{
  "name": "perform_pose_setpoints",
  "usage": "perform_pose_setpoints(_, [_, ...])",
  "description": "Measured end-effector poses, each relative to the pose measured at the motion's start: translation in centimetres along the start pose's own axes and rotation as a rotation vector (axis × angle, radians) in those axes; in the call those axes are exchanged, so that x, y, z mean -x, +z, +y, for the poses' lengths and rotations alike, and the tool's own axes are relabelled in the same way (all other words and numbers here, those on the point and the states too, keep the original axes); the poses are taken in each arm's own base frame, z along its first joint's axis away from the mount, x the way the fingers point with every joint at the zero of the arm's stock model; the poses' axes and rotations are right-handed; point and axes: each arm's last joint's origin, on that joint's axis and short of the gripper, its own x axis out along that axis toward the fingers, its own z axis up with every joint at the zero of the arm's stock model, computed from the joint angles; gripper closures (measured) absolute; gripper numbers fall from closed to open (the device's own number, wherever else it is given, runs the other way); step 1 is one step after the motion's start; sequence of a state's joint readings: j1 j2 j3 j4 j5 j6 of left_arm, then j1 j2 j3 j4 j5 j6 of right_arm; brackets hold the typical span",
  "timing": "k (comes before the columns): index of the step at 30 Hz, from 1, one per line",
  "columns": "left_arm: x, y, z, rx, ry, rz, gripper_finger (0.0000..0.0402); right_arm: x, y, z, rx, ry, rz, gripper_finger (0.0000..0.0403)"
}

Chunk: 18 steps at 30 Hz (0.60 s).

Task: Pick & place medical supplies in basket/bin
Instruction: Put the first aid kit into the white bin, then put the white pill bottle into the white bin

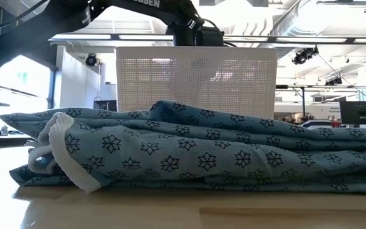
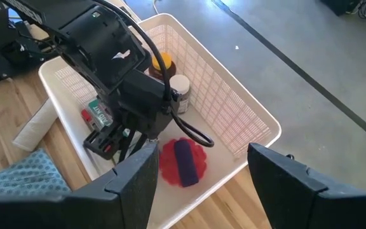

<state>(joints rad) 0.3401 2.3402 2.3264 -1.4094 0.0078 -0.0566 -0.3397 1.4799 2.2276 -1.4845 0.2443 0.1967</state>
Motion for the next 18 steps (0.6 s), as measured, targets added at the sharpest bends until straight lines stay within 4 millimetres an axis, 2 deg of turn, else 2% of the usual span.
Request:
perform_pose_setpoints(6, [0.0,-0.1,0.0,0.004,0.001,0.011,0.0067,0.0,0.0,0.0,0.007,0.000,0.000,0.0171])
perform_pose_setpoints(18, [1.8,-0.5,0.0,0.034,0.003,-0.004,0.0067,0.0,0.0,0.0,0.013,0.010,0.005,0.0171])
